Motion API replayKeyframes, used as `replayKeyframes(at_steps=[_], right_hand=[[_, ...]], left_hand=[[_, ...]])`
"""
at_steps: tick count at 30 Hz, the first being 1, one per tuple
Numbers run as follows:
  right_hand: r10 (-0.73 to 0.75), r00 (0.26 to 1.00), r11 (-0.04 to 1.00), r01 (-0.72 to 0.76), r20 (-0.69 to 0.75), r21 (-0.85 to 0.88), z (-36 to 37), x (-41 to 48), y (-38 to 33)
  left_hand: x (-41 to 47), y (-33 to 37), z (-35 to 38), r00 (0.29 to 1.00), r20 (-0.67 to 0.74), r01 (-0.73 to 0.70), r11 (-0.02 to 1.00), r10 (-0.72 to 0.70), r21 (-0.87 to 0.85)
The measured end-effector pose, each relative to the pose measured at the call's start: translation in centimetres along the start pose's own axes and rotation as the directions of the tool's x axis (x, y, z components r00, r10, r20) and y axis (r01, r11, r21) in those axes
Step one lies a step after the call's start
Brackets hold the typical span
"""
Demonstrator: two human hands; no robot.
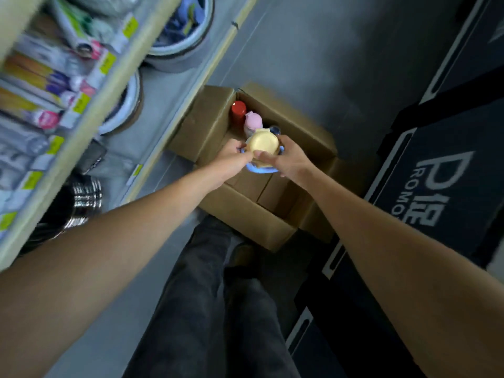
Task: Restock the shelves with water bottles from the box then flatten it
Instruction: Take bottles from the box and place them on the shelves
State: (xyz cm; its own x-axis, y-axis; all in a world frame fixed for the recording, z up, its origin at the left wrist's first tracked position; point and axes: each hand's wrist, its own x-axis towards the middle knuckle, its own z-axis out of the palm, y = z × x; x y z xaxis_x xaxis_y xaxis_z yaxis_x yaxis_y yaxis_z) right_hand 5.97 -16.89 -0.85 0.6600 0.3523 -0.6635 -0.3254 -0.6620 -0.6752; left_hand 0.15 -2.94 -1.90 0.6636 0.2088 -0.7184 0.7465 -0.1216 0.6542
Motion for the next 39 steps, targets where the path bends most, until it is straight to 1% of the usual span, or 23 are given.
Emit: replayKeyframes(at_steps=[3,5,8,9,11,14,16,17,18,19,21,24,25,27,28,29,30,31,33,34,37,38,39], right_hand=[[-0.136,0.981,0.978,0.156,0.139,-0.14,0.5,-6.5,-6.3],[-0.189,0.966,0.957,0.221,0.176,-0.188,1.1,-9.0,-10.0],[-0.309,0.895,0.884,0.395,0.321,-0.251,3.4,-13.5,-16.0],[-0.324,0.886,0.876,0.413,0.331,-0.25,3.8,-14.1,-17.3],[-0.407,0.84,0.805,0.515,0.358,-0.295,6.0,-17.6,-22.1],[-0.48,0.738,0.684,0.653,0.474,-0.325,9.8,-22.8,-28.7],[-0.484,0.67,0.602,0.722,0.562,-0.342,12.7,-26.4,-32.9],[-0.482,0.653,0.586,0.736,0.584,-0.339,13.7,-27.5,-34.2],[-0.508,0.6,0.543,0.78,0.618,-0.311,15.8,-29.9,-36.2],[-0.518,0.584,0.526,0.794,0.625,-0.305,16.8,-31.5,-37.3],[-0.55,0.486,0.439,0.86,0.68,-0.26,20.8,-36.8,-39.4],[-0.577,0.391,0.353,0.911,0.717,-0.213,25.8,-42.9,-40.9],[-0.588,0.362,0.313,0.926,0.723,-0.209,27.5,-45.3,-41.2],[-0.61,0.283,0.233,0.957,0.741,-0.174,31.4,-50.8,-41.9],[-0.616,0.241,0.211,0.968,0.749,-0.138,33.2,-53.8,-42.1],[-0.628,0.221,0.207,0.972,0.746,-0.113,34.8,-56.4,-42.1],[-0.646,0.205,0.208,0.974,0.736,-0.09,36.2,-59.2,-42.2],[-0.667,0.214,0.223,0.971,0.714,-0.083,37.2,-60.7,-42.4],[-0.698,0.174,0.214,0.976,0.694,-0.029,39.8,-65.1,-42.5],[-0.709,0.139,0.192,0.981,0.691,0.0,40.9,-67.5,-42.5],[-0.736,0.037,0.15,0.982,0.676,0.11,44.8,-75.0,-42.8],[-0.746,0.032,0.148,0.982,0.665,0.119,45.4,-76.3,-42.8],[-0.756,0.013,0.145,0.978,0.654,0.148,46.7,-78.2,-43.1]], left_hand=[[-8.8,2.1,-4.4,0.994,-0.096,-0.054,0.996,0.047,-0.071],[-13.1,3.4,-7.2,0.989,-0.117,-0.105,0.99,0.094,-0.092],[-20.6,4.2,-12.7,0.96,-0.228,-0.183,0.98,0.16,-0.083],[-22.3,4.8,-13.7,0.957,-0.231,-0.2,0.977,0.177,-0.08],[-27.8,5.6,-17.1,0.927,-0.318,-0.242,0.966,0.201,-0.094],[-35.1,4.9,-21.7,0.862,-0.463,-0.29,0.95,0.207,-0.115],[-40.0,3.8,-24.7,0.81,-0.551,-0.322,0.937,0.201,-0.131],[-41.7,3.6,-25.5,0.793,-0.579,-0.336,0.929,0.19,-0.155],[-44.8,2.7,-27.3,0.752,-0.634,-0.356,0.92,0.179,-0.162],[-46.5,2.3,-28.1,0.734,-0.651,-0.376,0.914,0.193,-0.153],[-52.1,-0.3,-30.5,0.681,-0.702,-0.403,0.907,0.211,-0.118],[-59.9,-3.8,-32.4,0.63,-0.749,-0.393,0.916,0.207,-0.077],[-62.5,-5.1,-33.0,0.598,-0.779,-0.392,0.916,0.187,-0.081],[-68.1,-7.8,-34.1,0.5,-0.853,-0.412,0.908,0.153,-0.078],[-71.1,-9.0,-34.5,0.434,-0.89,-0.414,0.908,0.137,-0.062],[-73.9,-10.1,-34.9,0.382,-0.913,-0.416,0.909,0.143,-0.032],[-76.6,-11.1,-35.3,0.351,-0.923,-0.417,0.909,0.16,-0.001],[-78.2,-11.7,-35.7,0.344,-0.921,-0.422,0.906,0.182,0.022],[-83.5,-13.6,-36.3,0.296,-0.933,-0.436,0.898,0.204,0.058],[-86.0,-14.7,-36.3,0.268,-0.941,-0.441,0.895,0.208,0.072],[-94.0,-18.1,-36.9,0.135,-0.955,-0.434,0.882,0.264,0.183],[-95.4,-18.5,-37.0,0.114,-0.949,-0.405,0.886,0.294,0.225],[-97.6,-19.3,-37.2,0.07,-0.95,-0.366,0.894,0.305,0.259]])
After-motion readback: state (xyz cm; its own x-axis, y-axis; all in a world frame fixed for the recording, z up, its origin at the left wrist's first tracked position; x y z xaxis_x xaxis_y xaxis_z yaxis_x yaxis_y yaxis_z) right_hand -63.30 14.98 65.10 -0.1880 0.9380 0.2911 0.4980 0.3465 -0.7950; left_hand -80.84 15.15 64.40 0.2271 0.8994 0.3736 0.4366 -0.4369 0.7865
